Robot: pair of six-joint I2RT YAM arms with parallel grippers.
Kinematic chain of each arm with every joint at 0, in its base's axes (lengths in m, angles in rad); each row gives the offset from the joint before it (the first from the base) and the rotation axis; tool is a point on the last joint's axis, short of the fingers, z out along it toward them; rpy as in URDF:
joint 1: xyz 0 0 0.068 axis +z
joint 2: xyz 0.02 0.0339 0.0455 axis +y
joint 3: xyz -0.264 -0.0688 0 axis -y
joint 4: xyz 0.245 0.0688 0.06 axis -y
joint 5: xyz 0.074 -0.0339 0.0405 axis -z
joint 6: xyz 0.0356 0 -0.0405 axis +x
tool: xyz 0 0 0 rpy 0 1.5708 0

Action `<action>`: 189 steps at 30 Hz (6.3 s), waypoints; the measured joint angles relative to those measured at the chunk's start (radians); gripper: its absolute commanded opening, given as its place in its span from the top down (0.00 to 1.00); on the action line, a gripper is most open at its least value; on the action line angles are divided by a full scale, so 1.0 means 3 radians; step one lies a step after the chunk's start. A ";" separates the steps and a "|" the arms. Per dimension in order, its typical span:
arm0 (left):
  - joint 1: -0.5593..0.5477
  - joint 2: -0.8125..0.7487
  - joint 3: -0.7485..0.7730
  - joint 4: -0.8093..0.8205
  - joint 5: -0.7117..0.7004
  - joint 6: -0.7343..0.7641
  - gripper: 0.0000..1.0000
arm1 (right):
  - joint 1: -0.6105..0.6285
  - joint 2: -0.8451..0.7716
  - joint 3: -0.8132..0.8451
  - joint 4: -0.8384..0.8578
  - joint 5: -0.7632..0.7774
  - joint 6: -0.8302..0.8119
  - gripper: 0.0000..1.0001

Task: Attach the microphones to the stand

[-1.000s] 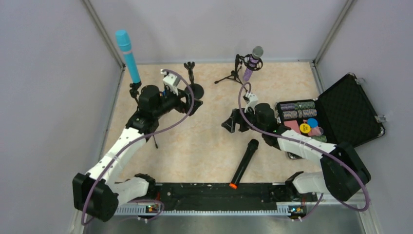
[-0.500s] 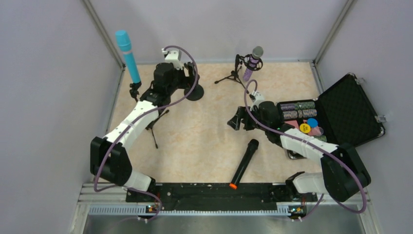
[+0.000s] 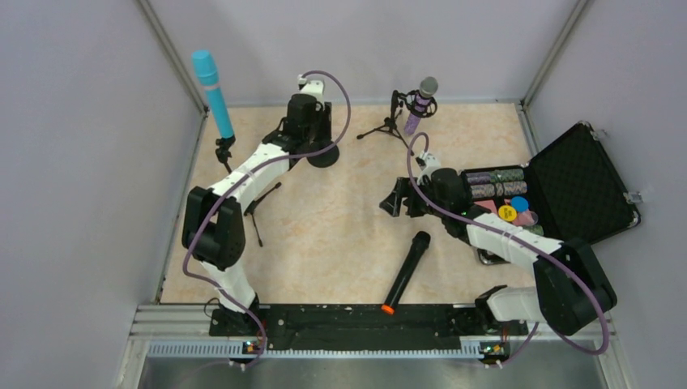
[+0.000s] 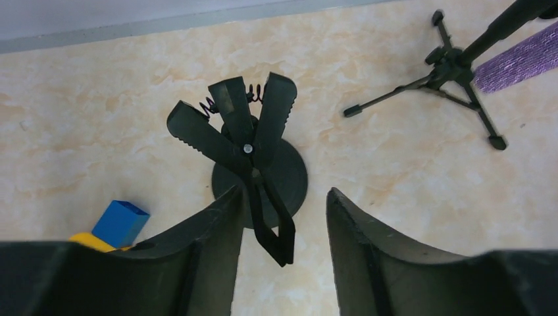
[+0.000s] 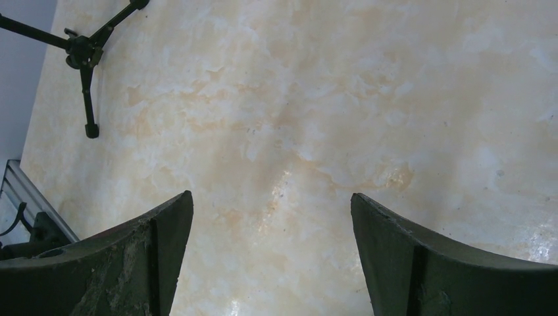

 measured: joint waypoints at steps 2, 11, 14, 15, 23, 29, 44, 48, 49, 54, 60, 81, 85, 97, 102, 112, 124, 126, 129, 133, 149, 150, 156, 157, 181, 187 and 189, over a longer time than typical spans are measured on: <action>0.0000 0.0023 0.0001 -0.0045 -0.0015 0.0045 0.79 | -0.0003 0.0000 0.0000 -0.0001 0.0000 0.0000 0.12; 0.0009 -0.0017 -0.0036 -0.0108 0.0098 0.0315 1.00 | -0.0003 0.0000 0.0000 -0.0020 -0.0028 0.0001 0.13; -0.0010 -0.0151 -0.0160 -0.0140 0.0168 0.0369 1.00 | -0.0003 -0.0001 0.0000 -0.0024 -0.0045 0.0006 0.13; -0.0022 -0.0217 -0.0212 -0.0175 0.0187 0.0394 1.00 | -0.0003 -0.0008 0.0000 -0.0027 -0.0050 0.0008 0.13; -0.0235 -0.0951 -0.0657 -0.0440 0.0205 0.0399 1.00 | -0.0003 -0.0070 0.0001 -0.0033 -0.0112 0.0038 0.13; -0.0496 -0.1471 -0.1062 -0.0463 0.0098 0.0212 1.00 | -0.0003 -0.0106 0.0001 -0.0022 -0.0168 0.0072 0.13; -0.1167 -0.1638 -0.1253 -0.0482 -0.0608 -0.0226 0.43 | -0.0003 -0.0244 -0.0001 -0.0020 -0.0248 0.0092 0.13; -0.1288 -0.1639 -0.1268 -0.0449 -0.0599 -0.0245 0.31 | -0.0003 -0.0394 -0.0001 -0.0020 -0.0253 0.0092 0.12; -0.1302 -0.1640 -0.1273 -0.0423 -0.0582 -0.0248 0.26 | -0.0003 -0.0426 -0.0001 -0.0020 -0.0254 0.0090 0.12; -0.1324 -0.1705 -0.1286 -0.0281 -0.0395 -0.0264 0.07 | -0.0003 -0.0523 0.0011 -0.0061 -0.0273 0.0081 0.12; -0.1322 -0.1952 -0.1358 -0.0048 -0.0370 -0.0301 0.01 | -0.0003 -0.0601 0.0123 -0.0183 -0.0303 0.0056 0.11; -0.1109 -0.2600 -0.1653 -0.0032 -0.1258 -0.0544 0.01 | 0.1119 0.0247 0.1715 -0.0984 0.0923 -0.0523 0.05; -0.1033 -0.2611 -0.1738 -0.0062 -0.1260 -0.0628 0.01 | 0.1227 0.0534 0.1968 -0.1097 0.1067 -0.0610 0.07; -0.0907 -0.2609 -0.1893 -0.0080 -0.1203 -0.0765 0.01 | 0.1280 0.1109 0.2528 -0.1616 0.1684 -0.0734 0.17; -0.0900 -0.2598 -0.1954 -0.0080 -0.1184 -0.0786 0.01 | 0.1280 0.1108 0.2525 -0.1719 0.1909 -0.0762 0.18; -0.0894 -0.2518 -0.1972 -0.0075 -0.1035 -0.0776 0.01 | 0.1151 0.1025 0.2313 -0.1667 0.1962 -0.0710 0.18; -0.0894 -0.2341 -0.2017 -0.0058 -0.0669 -0.0703 0.01 | 0.0696 0.0917 0.2036 -0.1424 0.1399 -0.0454 0.13; -0.0894 -0.2341 -0.2024 -0.0057 -0.0647 -0.0682 0.01 | 0.0680 0.0848 0.1952 -0.1390 0.1259 -0.0449 0.12; -0.0894 -0.2342 -0.2024 -0.0055 -0.0614 -0.0642 0.01 | 0.0621 0.0684 0.1755 -0.1292 0.0904 -0.0403 0.10; -0.0894 -0.2344 -0.2024 -0.0070 -0.0589 -0.0587 0.01 | 0.0366 0.0422 0.1363 -0.0912 0.0121 -0.0233 0.05; -0.0894 -0.2405 -0.2024 -0.0144 -0.0623 -0.0454 0.01 | -0.0088 0.0495 0.0779 0.1151 -0.1610 0.1483 0.04; -0.0894 -0.2413 -0.2024 -0.0156 -0.0632 -0.0453 0.01 | -0.0088 0.0544 0.0783 0.1207 -0.1617 0.1553 0.04; -0.0894 -0.2450 -0.2024 -0.0202 -0.0685 -0.0439 0.01 | -0.0089 0.0992 0.0944 0.1345 -0.1686 0.1966 0.04; -0.0894 -0.2452 -0.2024 -0.0211 -0.0687 -0.0437 0.01 | -0.0089 0.1059 0.0998 0.1353 -0.1703 0.2014 0.04; -0.0894 -0.2476 -0.2024 -0.0234 -0.0764 -0.0431 0.01 | -0.0014 0.1929 0.1659 0.1807 -0.2019 0.2679 0.30; -0.0894 -0.2497 -0.2024 -0.0234 -0.0771 -0.0431 0.01 | -0.0008 0.2023 0.1722 0.1834 -0.2059 0.2697 0.49; -0.0894 -0.2505 -0.2024 -0.0237 -0.0772 -0.0431 0.01 | -0.0008 0.2031 0.1724 0.1794 -0.2080 0.2684 0.55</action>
